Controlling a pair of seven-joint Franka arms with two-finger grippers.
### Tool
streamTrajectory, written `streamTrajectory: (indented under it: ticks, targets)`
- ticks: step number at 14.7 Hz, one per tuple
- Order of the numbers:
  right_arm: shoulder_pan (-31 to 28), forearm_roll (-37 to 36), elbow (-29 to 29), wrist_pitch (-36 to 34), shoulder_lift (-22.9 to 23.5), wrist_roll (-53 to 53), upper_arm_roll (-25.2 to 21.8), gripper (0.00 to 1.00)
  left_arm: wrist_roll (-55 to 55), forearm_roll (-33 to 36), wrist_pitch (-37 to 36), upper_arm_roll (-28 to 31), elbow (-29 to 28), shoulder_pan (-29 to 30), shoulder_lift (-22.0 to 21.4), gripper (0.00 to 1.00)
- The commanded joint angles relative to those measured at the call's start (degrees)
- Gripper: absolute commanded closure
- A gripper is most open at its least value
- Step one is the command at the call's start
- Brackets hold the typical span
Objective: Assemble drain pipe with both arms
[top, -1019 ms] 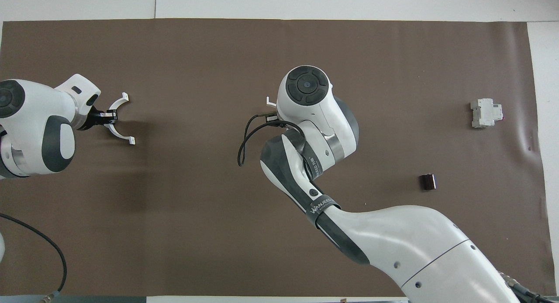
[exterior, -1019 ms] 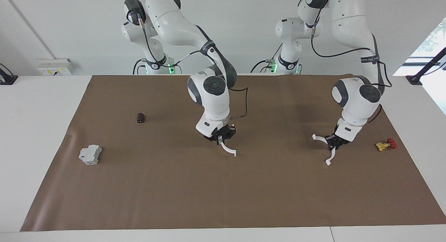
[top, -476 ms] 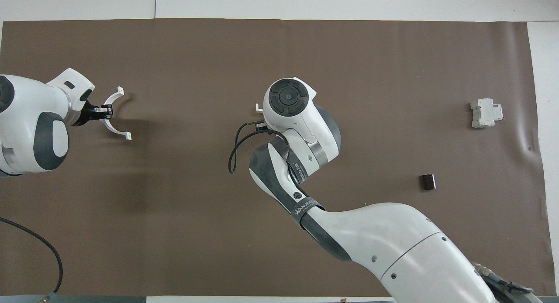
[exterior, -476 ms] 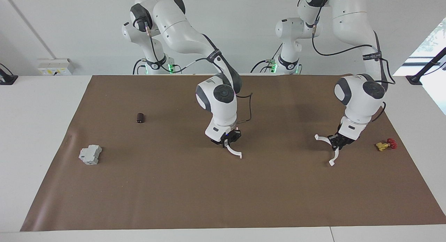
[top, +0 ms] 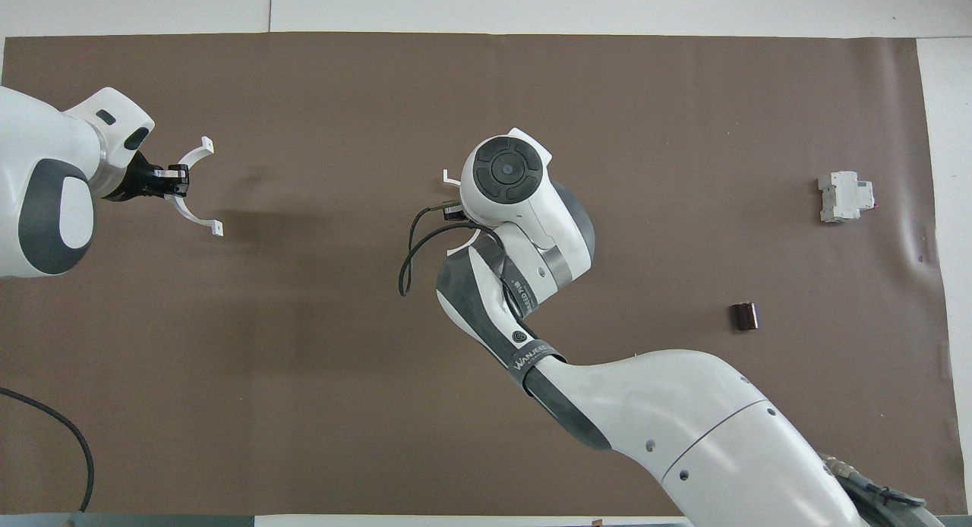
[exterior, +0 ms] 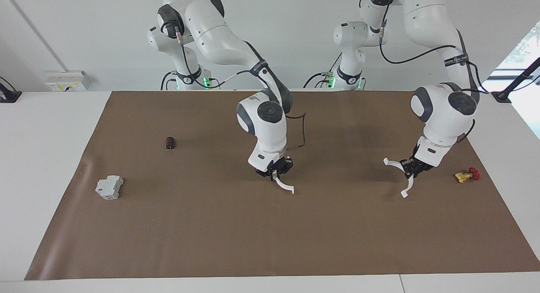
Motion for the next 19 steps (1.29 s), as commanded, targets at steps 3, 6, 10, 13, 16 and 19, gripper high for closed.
streamTrajectory:
  ticks: [3,6,10,13,16,19]
  targets:
    - [-1.1,-0.7,2.2,-3.0,-0.2,0.1,0.1,0.00,-9.0,0.9,-1.2,0.4,0.6,-7.4,-0.4,1.00]
    - [-3.9,-0.7,6.3,-13.5,-4.0,-0.3,-0.3,0.00,-13.9,1.0,-0.5,0.4,0.5,-12.3,-0.3,1.00]
    - [-9.7,-1.1,4.7,-22.3,-12.5,-3.1,-0.2,0.00,-28.9,6.5,0.7,0.4,2.0,-20.3,2.8,1.00]
    - [-14.5,-1.0,4.6,-31.0,-19.0,-6.1,-0.1,0.00,-36.7,7.3,0.6,0.5,6.8,-25.5,8.1,1.00]
    - [-20.3,-0.5,4.6,-38.9,-24.6,-11.2,-0.1,0.00,-38.4,10.7,2.9,0.4,6.4,-28.0,10.2,1.00]
    - [-24.3,-0.5,4.5,-45.3,-30.1,-13.3,-0.1,0.00,-38.5,11.2,7.9,0.3,3.6,-29.3,10.3,1.00]
